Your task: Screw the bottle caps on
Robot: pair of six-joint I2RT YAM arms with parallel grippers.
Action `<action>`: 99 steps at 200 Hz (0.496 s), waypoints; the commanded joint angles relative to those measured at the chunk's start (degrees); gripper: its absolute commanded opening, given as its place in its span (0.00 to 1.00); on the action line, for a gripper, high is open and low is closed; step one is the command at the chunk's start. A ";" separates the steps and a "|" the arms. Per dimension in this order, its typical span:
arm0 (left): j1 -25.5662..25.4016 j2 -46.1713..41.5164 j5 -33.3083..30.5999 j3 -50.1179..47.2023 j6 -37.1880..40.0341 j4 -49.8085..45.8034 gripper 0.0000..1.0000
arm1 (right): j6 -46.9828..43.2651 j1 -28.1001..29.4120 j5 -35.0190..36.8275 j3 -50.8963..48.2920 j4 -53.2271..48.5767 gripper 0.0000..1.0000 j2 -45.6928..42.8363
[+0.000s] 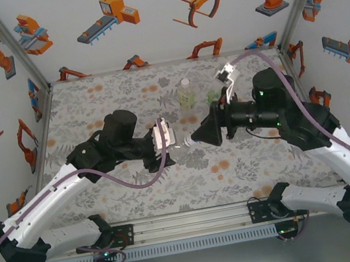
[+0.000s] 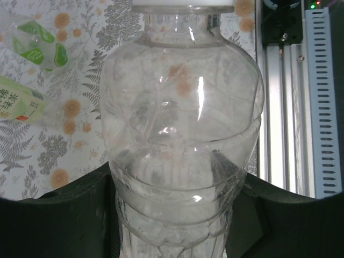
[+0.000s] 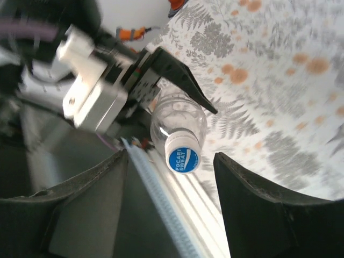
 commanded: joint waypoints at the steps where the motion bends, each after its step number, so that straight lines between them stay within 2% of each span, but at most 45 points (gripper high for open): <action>1: -0.13 -0.88 5.07 1.89 0.96 -1.82 0.00 | -32.10 0.08 -12.80 1.83 -4.24 0.58 1.05; 17: -0.14 -0.89 6.00 2.15 0.90 -2.47 0.00 | -42.59 0.12 -17.77 3.27 -7.45 0.58 2.62; 34: -0.14 -1.01 6.24 2.34 0.59 -2.87 0.00 | -48.52 0.21 -18.74 4.38 -9.12 0.57 3.99; 73: -0.14 -1.36 6.22 2.43 0.30 -3.12 0.00 | -50.94 0.21 -20.80 4.14 -8.81 0.52 5.59; 99: -0.14 -1.23 6.13 2.60 0.36 -3.17 0.00 | -50.73 0.32 -21.55 3.15 -7.86 0.44 5.90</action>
